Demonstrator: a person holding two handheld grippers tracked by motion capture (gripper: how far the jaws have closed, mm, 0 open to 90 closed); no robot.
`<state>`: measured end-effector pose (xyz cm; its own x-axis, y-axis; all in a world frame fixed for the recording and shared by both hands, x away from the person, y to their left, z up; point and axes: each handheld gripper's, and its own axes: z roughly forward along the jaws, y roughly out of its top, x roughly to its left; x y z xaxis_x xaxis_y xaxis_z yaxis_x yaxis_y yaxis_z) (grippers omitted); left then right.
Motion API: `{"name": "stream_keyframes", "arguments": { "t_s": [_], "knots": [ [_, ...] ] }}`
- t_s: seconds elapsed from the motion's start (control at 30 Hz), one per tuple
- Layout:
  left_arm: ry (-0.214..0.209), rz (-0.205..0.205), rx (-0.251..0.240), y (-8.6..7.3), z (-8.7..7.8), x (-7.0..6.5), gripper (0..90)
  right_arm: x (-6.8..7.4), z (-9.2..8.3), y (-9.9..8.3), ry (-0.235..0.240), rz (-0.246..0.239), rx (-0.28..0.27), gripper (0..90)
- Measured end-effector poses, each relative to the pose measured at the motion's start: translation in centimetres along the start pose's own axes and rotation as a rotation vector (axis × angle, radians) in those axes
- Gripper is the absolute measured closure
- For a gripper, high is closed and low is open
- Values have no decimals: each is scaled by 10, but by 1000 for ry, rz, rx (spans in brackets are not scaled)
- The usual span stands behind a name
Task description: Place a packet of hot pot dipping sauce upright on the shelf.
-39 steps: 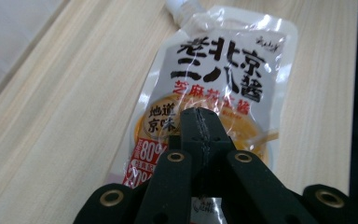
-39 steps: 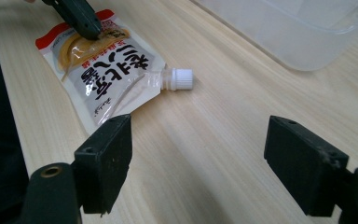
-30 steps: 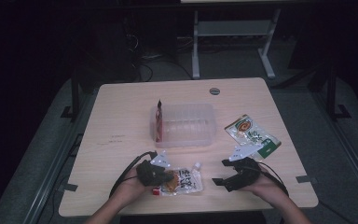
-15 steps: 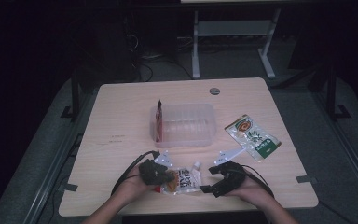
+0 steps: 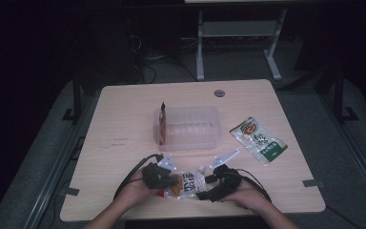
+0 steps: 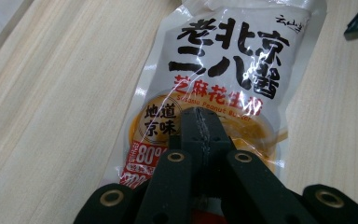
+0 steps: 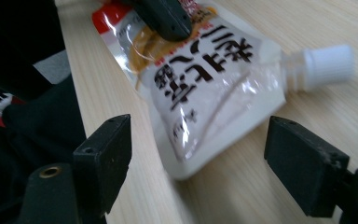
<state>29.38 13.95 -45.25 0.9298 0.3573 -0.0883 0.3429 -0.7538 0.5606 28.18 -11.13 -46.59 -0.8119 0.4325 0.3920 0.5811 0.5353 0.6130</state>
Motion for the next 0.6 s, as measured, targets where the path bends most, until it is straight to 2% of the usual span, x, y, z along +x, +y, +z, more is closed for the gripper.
{"name": "stream_keyframes", "arguments": {
  "t_s": [0.13, 0.23, 0.27, 0.3, 0.4, 0.43, 0.53, 0.6],
  "knots": [
    [4, 6, 4, 0, 0, -1, 900, 0, 7, 7, 12, -16, 8, 265],
    [2, 10, 6, 0, -1, 0, 899, -1, 9, 11, 15, -16, 9, 332],
    [-1, 8, 4, 0, -1, 0, 900, -4, 12, 13, 36, -10, 8, 362],
    [-1, 8, 4, 0, -1, 0, 899, -5, 13, 14, 52, -6, 8, 429],
    [3, 4, -2, -1, 0, 0, 899, -7, 15, 17, 76, 1, 19, 480],
    [0, 1, -3, -1, 0, 0, 899, -9, 18, 19, 91, 1, 22, 535],
    [0, 0, -4, -1, 0, 0, 900, -10, 21, 21, 107, 4, 26, 569],
    [-1, 1, -6, -1, 0, 1, 900, -10, 23, 24, 114, -11, 34, 613]
  ]
}}
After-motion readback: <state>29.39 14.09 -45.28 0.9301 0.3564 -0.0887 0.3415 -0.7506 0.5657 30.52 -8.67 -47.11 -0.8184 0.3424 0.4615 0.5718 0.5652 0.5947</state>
